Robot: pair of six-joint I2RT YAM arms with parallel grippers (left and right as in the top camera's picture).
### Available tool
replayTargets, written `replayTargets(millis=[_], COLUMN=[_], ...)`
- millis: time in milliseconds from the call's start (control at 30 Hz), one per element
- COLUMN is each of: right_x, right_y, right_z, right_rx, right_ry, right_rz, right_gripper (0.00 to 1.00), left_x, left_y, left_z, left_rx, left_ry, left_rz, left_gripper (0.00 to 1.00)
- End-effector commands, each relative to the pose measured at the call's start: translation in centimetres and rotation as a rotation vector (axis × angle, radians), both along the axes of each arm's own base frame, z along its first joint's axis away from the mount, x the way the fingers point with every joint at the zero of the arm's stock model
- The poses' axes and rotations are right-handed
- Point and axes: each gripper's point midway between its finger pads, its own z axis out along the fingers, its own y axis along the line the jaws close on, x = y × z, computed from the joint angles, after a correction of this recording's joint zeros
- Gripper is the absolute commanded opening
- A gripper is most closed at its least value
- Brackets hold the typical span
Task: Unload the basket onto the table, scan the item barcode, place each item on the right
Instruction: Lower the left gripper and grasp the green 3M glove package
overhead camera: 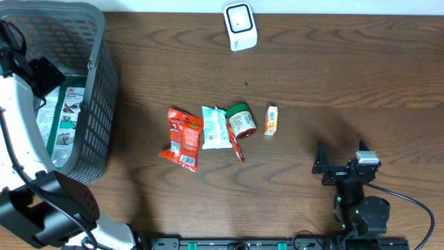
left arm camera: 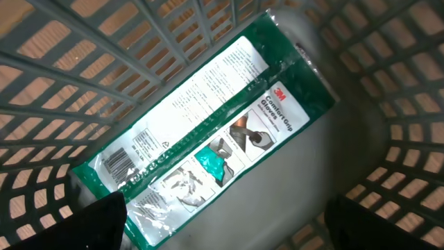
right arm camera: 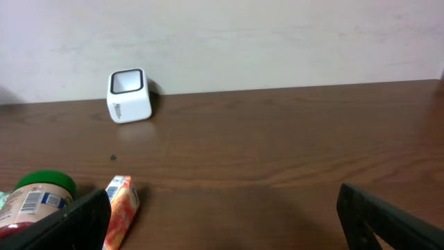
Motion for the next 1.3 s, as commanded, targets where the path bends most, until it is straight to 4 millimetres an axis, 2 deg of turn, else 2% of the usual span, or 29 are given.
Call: replayTargets(millis=[0,200,467,833,1033,1267], right_x=[0.0,0.0,0.0,0.0,0.0,0.0], right_y=[-0.3,-0.3,-0.3,-0.3,-0.3,-0.3], right_z=[-0.1,-0.1,-0.1,-0.1,-0.1,-0.1], right_rx=[0.009,0.009,0.009,0.009,0.009,0.009], right_ry=[0.002,0.002,0.002,0.002,0.002,0.002], right_rz=[-0.012,-0.012,-0.012,-0.012,-0.012,-0.012], right_gripper=[0.99,0.99,0.99,0.99,0.99,0.99], left_x=[0.1,0.3,0.3,0.3,0.6,0.7], left_y=[0.8,1.0,1.2,1.2,1.3,1.4], left_z=[-0.7,-1.1,-1.2,-3.0,-5.1,-8.8], left_rx=[0.005,0.005,0.023,0.009,-0.015,-0.054], left_ry=[0.022,0.022,0.042,0.071,0.114,0.199], left_rz=[0.011,0.013,-0.038,-0.041,-0.042,-0.066], left_gripper=[0.92,1.00,0.98,0.98,0.98,0.98])
